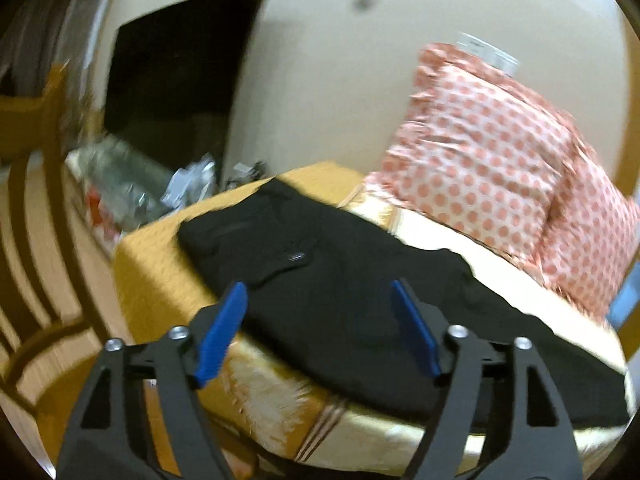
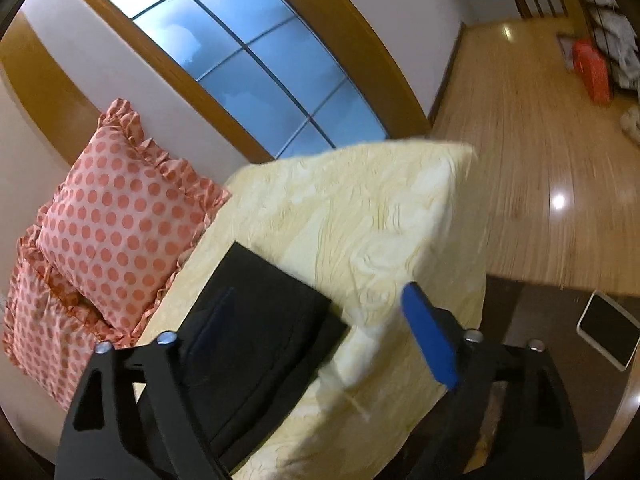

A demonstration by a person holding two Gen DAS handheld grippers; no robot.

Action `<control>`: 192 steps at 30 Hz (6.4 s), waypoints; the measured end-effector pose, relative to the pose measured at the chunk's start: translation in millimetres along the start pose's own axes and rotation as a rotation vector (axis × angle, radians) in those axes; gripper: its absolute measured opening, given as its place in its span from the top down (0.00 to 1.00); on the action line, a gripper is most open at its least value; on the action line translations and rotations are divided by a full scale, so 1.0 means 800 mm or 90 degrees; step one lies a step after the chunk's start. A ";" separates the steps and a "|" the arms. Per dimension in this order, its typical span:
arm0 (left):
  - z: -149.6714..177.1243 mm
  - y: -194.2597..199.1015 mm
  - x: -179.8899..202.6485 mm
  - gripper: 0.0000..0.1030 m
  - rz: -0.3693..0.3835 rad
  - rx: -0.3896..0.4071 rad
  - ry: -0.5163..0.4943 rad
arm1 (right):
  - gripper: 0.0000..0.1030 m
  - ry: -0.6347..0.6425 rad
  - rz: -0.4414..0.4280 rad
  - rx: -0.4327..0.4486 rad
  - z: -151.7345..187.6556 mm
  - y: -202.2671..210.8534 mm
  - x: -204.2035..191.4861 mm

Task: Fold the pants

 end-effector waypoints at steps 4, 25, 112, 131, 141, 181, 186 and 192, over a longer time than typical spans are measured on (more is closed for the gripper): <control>0.012 -0.017 0.061 0.17 0.052 -0.018 -0.072 | 0.38 -0.011 -0.028 -0.046 0.007 -0.020 -0.004; 0.088 -0.077 0.120 0.15 0.098 -0.119 -0.119 | 0.79 0.013 -0.035 -0.064 0.047 -0.048 -0.031; -0.009 -0.127 -0.126 0.04 0.062 -0.164 0.242 | 0.31 0.753 -0.481 -0.359 0.555 0.080 -0.433; 0.017 -0.126 -0.049 0.11 0.229 -0.251 0.278 | 0.26 0.752 -0.479 -0.361 0.553 0.078 -0.434; 0.007 -0.141 -0.076 0.33 0.118 -0.216 0.290 | 0.25 0.755 -0.486 -0.359 0.551 0.078 -0.434; 0.166 0.013 0.465 0.87 0.504 -0.245 -0.373 | 0.21 0.514 -0.287 -0.166 0.289 0.049 -0.290; 0.186 0.006 0.464 0.87 0.490 -0.241 -0.391 | 0.20 0.484 -0.238 -0.148 0.256 0.039 -0.251; 0.152 0.040 0.488 0.87 0.517 -0.195 -0.351 | 0.20 0.471 -0.230 -0.129 0.242 0.038 -0.244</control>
Point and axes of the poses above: each gripper's, at about its wrist camera, not at the fingertips, and y roughly against the way its jaws point, x to its right, z to its underside, the point moved 8 cm from there along -y, roughly the way its jaws point, and after that the axes turned 5 degrees about -z, right-handed, at the moved point
